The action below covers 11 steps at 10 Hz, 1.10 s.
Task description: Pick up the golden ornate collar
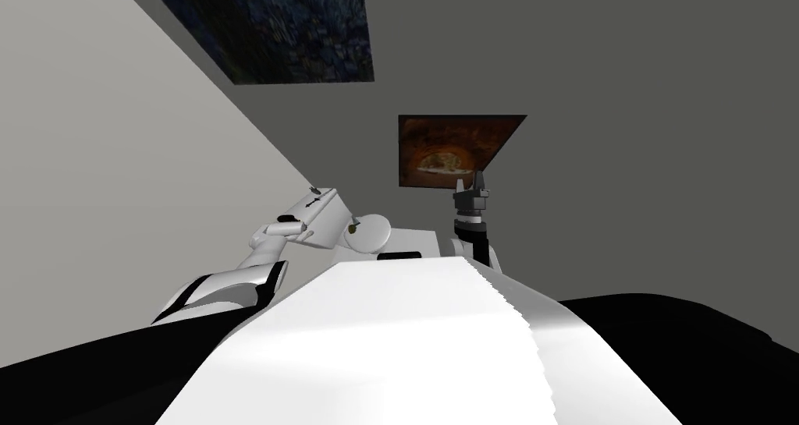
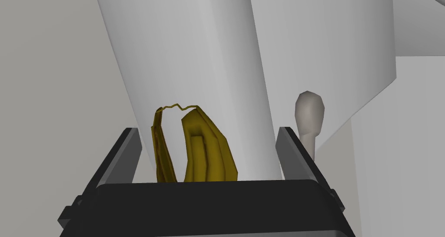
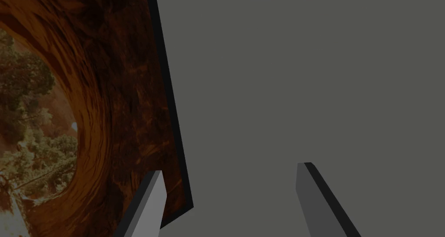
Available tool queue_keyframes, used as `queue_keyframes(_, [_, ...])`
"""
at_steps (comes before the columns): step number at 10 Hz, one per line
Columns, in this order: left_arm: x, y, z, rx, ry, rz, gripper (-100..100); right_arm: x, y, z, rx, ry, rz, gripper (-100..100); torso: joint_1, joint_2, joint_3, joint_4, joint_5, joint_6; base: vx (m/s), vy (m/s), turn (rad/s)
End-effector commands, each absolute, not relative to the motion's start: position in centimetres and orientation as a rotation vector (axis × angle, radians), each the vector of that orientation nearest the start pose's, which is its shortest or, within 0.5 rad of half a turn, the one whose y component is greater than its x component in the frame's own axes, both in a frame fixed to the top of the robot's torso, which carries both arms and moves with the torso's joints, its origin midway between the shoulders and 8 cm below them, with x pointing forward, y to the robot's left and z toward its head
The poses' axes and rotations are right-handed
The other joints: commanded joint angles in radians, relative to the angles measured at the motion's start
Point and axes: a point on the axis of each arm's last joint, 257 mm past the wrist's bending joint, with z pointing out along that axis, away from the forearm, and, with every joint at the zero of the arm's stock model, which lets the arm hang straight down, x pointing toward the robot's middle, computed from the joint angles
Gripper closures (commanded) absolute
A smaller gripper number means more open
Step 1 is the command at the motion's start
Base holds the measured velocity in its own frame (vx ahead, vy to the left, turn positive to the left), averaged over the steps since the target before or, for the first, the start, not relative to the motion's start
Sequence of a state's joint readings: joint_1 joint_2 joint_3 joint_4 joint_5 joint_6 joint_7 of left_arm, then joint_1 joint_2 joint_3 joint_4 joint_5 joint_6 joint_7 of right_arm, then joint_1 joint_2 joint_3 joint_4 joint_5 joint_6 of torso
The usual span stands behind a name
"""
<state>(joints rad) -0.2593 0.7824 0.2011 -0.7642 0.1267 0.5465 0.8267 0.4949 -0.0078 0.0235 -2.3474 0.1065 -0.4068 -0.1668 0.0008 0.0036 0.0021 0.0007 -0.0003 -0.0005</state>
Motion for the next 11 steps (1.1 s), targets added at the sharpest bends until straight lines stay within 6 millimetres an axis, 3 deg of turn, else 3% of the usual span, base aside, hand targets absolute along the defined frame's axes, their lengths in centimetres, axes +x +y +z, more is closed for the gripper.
queue_keyframes(1, [40.0,73.1,-33.9,-2.190,0.593,-0.371,-100,34.9,-25.9,3.7,0.676,0.651,1.404,0,0.000,0.000,0.000,0.000,0.000,0.000,-0.022,-0.010,-0.077])
queue_keyframes(2, [39.8,73.3,-33.8,-2.188,0.588,-0.373,100,34.9,-25.9,3.7,0.676,0.651,1.403,0,0.001,-0.001,-0.001,0.000,0.000,-0.001,-0.004,-0.002,0.016])
queue_keyframes(6, [39.9,73.3,-33.7,-2.186,0.589,-0.374,100,34.9,-25.9,3.7,0.676,0.651,1.403,0,0.003,-0.004,-0.002,-0.001,0.001,-0.001,0.000,0.000,0.000])
queue_keyframes(7, [39.9,73.3,-33.7,-2.186,0.589,-0.375,0,34.9,-25.9,3.7,0.676,0.651,1.403,0,0.003,-0.004,-0.002,-0.001,0.001,-0.001,0.000,0.000,0.000])
queue_keyframes(8, [41.4,71.7,-33.9,-2.186,0.625,-0.385,100,34.9,-25.9,3.7,0.676,0.651,1.403,0,0.003,-0.004,-0.002,-0.001,0.002,-0.001,0.029,0.015,0.337])
queue_keyframes(9, [41.4,71.7,-33.9,-2.186,0.625,-0.385,100,34.9,-25.9,3.7,0.676,0.651,1.403,0,0.005,-0.005,-0.003,-0.002,0.002,-0.005,0.038,0.015,0.223])
queue_keyframes(11, [46.2,66.1,-34.7,-2.170,0.753,-0.424,100,34.9,-25.9,3.7,0.676,0.651,1.403,0,0.006,-0.006,-0.004,-0.002,0.002,-0.003,0.058,0.044,0.405])
